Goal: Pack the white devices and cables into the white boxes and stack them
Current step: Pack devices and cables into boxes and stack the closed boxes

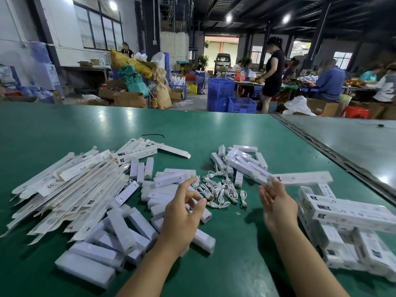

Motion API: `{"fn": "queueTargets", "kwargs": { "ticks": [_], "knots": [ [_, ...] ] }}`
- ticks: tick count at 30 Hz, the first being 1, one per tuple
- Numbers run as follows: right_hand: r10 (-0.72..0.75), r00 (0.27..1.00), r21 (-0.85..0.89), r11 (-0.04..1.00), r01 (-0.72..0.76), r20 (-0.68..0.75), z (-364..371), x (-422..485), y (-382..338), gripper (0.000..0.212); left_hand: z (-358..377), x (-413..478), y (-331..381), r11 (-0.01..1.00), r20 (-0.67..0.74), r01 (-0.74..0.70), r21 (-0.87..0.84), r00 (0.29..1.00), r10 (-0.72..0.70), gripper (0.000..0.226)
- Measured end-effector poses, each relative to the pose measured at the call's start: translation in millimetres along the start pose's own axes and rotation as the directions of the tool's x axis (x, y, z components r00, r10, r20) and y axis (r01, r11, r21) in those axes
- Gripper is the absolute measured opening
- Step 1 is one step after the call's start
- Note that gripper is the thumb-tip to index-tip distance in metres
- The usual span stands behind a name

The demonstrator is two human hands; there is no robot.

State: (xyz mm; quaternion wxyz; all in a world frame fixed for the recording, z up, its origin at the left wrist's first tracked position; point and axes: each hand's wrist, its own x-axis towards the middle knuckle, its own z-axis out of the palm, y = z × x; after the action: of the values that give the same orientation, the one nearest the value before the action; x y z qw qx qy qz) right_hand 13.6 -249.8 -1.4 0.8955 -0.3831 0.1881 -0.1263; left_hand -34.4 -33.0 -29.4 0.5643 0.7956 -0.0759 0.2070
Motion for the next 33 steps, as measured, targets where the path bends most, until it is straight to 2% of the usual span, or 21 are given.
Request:
{"fn": "queueTargets", "kwargs": {
  "ticks": [3,6,10,14,20,24,28,30,32,33],
  "knots": [
    [0.025,0.995,0.066,0.998,-0.018,-0.096,-3,11,1,0.014,0,1,-1,1.0,-0.019,0.006,0.015,1.0,-0.006,0.045],
    [0.005,0.987,0.153,0.988,0.019,-0.16,-3,14,1,0.014,0,2,-1,0.999,-0.021,0.022,0.029,1.0,-0.021,0.042],
    [-0.049,0.978,0.266,0.959,0.103,-0.202,-1,13,-2,0.015,0,2,-1,0.999,-0.027,0.034,0.038,0.999,-0.033,0.041],
    [-0.092,0.968,0.308,0.937,0.163,-0.233,0,11,-4,0.015,-1,1,2,0.999,-0.043,0.042,0.035,0.998,-0.04,0.04],
    [-0.018,0.973,0.353,0.93,0.101,-0.231,-2,5,-4,0.009,-2,1,6,0.997,-0.088,0.067,0.032,0.994,-0.064,0.036],
    [0.072,0.983,0.367,0.93,-0.006,-0.167,-2,4,-2,0.007,-2,1,7,0.996,-0.102,0.086,0.039,0.991,-0.082,0.034],
    [0.146,0.983,0.363,0.927,-0.098,-0.107,-3,6,3,0.013,-1,0,7,0.997,-0.106,0.067,0.039,0.992,-0.062,0.036],
    [0.141,0.987,0.249,0.961,-0.12,-0.071,-1,3,7,0.014,0,0,7,0.997,-0.11,0.053,0.054,0.993,-0.047,0.038],
    [0.04,0.998,-0.084,0.995,-0.043,-0.043,2,0,13,0.012,0,-1,7,0.997,-0.113,0.042,0.064,0.993,-0.034,0.036],
    [-0.054,0.999,-0.302,0.952,0.052,0.002,4,-3,18,0.011,1,-1,8,0.997,-0.112,0.038,0.069,0.993,-0.031,0.034]
  ]
}}
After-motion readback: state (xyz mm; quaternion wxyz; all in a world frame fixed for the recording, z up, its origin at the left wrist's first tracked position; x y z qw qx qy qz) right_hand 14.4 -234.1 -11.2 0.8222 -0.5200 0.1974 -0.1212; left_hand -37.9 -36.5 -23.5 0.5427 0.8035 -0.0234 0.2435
